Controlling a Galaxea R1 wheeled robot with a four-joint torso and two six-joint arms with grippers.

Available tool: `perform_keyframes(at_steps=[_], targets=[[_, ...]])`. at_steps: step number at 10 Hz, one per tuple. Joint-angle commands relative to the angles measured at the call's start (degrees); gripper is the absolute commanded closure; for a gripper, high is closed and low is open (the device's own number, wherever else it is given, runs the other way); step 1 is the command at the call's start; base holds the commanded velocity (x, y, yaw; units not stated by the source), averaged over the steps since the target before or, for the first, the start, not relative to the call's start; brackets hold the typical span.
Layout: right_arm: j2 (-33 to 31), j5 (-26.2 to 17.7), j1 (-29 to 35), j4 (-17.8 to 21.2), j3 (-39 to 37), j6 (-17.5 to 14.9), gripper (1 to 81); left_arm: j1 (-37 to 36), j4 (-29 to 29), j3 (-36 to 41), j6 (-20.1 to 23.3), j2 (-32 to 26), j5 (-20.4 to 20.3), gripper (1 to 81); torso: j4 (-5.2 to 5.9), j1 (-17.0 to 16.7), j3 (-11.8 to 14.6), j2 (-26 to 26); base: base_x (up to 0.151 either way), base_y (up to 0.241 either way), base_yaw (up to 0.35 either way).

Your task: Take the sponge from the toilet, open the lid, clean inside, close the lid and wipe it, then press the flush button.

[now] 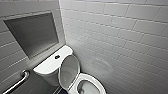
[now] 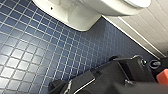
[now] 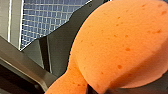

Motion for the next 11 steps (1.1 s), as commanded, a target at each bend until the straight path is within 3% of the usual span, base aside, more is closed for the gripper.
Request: perform_keyframes(at_steps=[1,2,3,5,7,8,10,11], targets=[[-0.81,-2.27,0.4,-1.2,0.55,-0.17,81.1,2.81,3.42,-7.53,-0.05,4.56,0.29,1.0,0.0,-3.51,1.27,5.47,0.0,0.0,0.0],[-0.81,-2.27,0.31,-1.2,0.38,-0.17,81.1,3.86,3.51,-8.77,-0.05,5.7,0.29,1.0,0.0,-4.85,3.19,7.59,0.0,0.0,0.0],[-0.81,-2.27,0.14,-1.12,0.38,-0.17,81.1,4.92,4.03,-9.47,-0.05,6.5,0.29,1.0,-1.19,-6.03,5.16,9.51,0.0,0.0,0.0],[-0.28,-2.27,0.05,-1.29,-0.15,-0.17,81.1,6.07,4.13,-10.45,-0.05,7.56,0.29,1.0,-1.9,-8.45,8.4,13.31,0.0,0.0,0.0],[0.16,-2.27,-0.04,-1.2,-1.12,-0.17,81.1,6.25,4.12,-11.84,-0.05,8.78,0.29,1.0,-3.47,-11.1,12.16,17.27,0.0,0.0,0.0],[0.16,-2.27,-0.13,-1.29,-1.12,-0.17,81.1,6.42,4.12,-12.73,-0.05,9.48,0.29,1.0,-1.93,-12.5,8.81,19.41,0.0,0.0,0.0],[0.51,-2.27,-0.12,-0.94,-1.63,-0.08,81.1,7.12,4.13,-14.75,-0.05,11.41,0.38,1.0,-2.76,-14.75,11.28,22.67,0.0,0.0,0.0],[0.68,-2.27,0.05,-0.85,-2.25,-0.08,81.1,7.56,4.13,-15.63,-0.05,12.39,0.47,1.0,2.37,-15.71,11.73,24.22,0.0,0.0,0.0]])
